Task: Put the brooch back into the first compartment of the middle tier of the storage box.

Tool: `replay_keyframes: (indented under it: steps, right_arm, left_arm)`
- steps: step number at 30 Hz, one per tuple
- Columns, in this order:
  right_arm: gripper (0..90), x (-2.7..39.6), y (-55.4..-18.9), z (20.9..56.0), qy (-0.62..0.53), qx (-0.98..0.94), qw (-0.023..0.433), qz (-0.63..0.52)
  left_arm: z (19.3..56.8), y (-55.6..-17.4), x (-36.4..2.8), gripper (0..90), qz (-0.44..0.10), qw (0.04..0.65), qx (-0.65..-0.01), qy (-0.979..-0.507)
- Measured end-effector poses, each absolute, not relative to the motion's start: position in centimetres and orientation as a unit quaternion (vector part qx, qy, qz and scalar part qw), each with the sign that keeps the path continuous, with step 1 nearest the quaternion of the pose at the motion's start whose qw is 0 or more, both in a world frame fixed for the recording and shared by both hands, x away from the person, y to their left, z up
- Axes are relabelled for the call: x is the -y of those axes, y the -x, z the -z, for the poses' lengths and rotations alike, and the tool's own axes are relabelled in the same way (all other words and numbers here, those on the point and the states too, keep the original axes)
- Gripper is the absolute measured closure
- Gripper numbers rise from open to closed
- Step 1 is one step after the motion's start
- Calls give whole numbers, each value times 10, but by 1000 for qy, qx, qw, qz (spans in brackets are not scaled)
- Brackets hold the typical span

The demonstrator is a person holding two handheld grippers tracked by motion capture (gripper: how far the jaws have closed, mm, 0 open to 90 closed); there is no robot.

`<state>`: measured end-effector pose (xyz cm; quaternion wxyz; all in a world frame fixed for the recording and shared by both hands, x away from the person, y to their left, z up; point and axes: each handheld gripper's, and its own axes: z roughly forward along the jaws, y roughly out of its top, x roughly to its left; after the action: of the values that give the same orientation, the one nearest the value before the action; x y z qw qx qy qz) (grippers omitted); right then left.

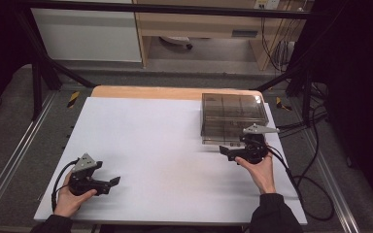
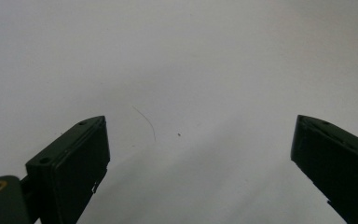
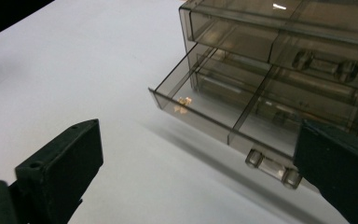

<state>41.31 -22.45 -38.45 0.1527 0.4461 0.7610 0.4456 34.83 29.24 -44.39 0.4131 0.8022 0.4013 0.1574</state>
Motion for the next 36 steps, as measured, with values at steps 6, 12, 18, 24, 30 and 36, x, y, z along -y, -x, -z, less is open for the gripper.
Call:
replay_keyframes:
  steps: [6, 12, 18, 24, 30, 36]
  right_arm:
    - [5, 233, -400, 393, -435, -765, 138, -454]
    - [6, 237, -386, 405, -424, -771, 124, -459]
    - [5, 239, -377, 415, -413, -778, 118, -460]
    - [6, 245, -370, 424, -407, -785, 114, -453]
    - [5, 254, -362, 433, -410, -787, 103, -449]
    - [6, 262, -356, 439, -415, -783, 98, -453]
  left_arm:
    - [444, -348, -292, 43, -157, 413, -401, -802]
    - [444, -348, -292, 42, -158, 413, -401, -802]
    - [444, -348, -292, 41, -157, 414, -400, -803]
    - [444, -348, -292, 41, -156, 414, -398, -803]
    - [444, -348, -290, 41, -156, 414, -398, -804]
    - [444, -348, -291, 42, -156, 413, -397, -805]
